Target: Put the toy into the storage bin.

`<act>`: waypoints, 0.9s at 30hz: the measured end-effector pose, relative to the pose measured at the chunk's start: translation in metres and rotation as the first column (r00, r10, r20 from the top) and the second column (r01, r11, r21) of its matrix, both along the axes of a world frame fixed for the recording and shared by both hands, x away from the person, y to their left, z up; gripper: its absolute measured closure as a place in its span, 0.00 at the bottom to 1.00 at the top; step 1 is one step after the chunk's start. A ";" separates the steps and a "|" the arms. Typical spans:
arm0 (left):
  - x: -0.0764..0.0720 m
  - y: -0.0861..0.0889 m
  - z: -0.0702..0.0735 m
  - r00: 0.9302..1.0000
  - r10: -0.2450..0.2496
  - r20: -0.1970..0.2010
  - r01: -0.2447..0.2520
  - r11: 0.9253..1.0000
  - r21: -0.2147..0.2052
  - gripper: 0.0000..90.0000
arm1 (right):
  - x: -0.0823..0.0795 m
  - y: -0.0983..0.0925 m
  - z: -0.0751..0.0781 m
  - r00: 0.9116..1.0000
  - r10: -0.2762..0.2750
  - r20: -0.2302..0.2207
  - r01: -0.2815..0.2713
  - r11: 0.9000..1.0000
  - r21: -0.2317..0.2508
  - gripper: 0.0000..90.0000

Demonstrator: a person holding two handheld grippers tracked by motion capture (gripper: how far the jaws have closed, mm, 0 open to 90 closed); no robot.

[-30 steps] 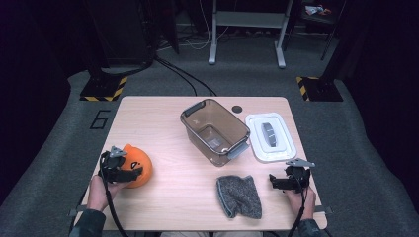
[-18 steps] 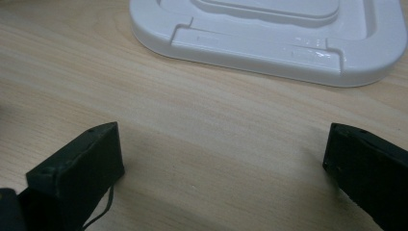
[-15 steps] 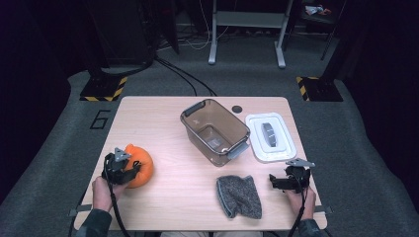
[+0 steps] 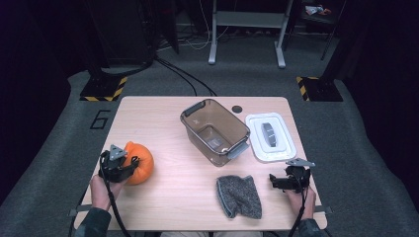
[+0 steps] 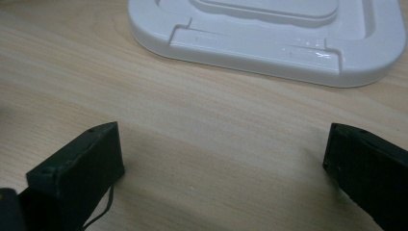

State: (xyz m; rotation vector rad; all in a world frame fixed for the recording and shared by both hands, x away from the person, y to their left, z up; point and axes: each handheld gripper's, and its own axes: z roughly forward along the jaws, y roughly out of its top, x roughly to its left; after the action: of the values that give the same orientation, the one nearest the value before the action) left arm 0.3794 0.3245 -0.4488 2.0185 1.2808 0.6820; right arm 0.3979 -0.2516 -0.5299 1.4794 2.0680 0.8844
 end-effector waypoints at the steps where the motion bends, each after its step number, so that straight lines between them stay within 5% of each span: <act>1: 0.000 -0.001 0.002 1.000 -0.004 0.005 0.004 1.000 0.005 0.74 | 0.000 0.000 0.000 1.000 0.000 0.000 0.000 1.000 0.000 0.00; 27: 0.030 -0.024 0.048 0.995 -0.079 0.055 0.076 0.996 0.050 0.74 | 0.000 0.000 0.000 1.000 0.000 0.000 0.000 1.000 0.000 0.00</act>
State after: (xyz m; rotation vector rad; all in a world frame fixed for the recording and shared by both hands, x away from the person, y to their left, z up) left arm 0.4090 0.3009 -0.4012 2.0609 1.1580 0.7342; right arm 0.3978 -0.2516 -0.5299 1.4795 2.0681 0.8845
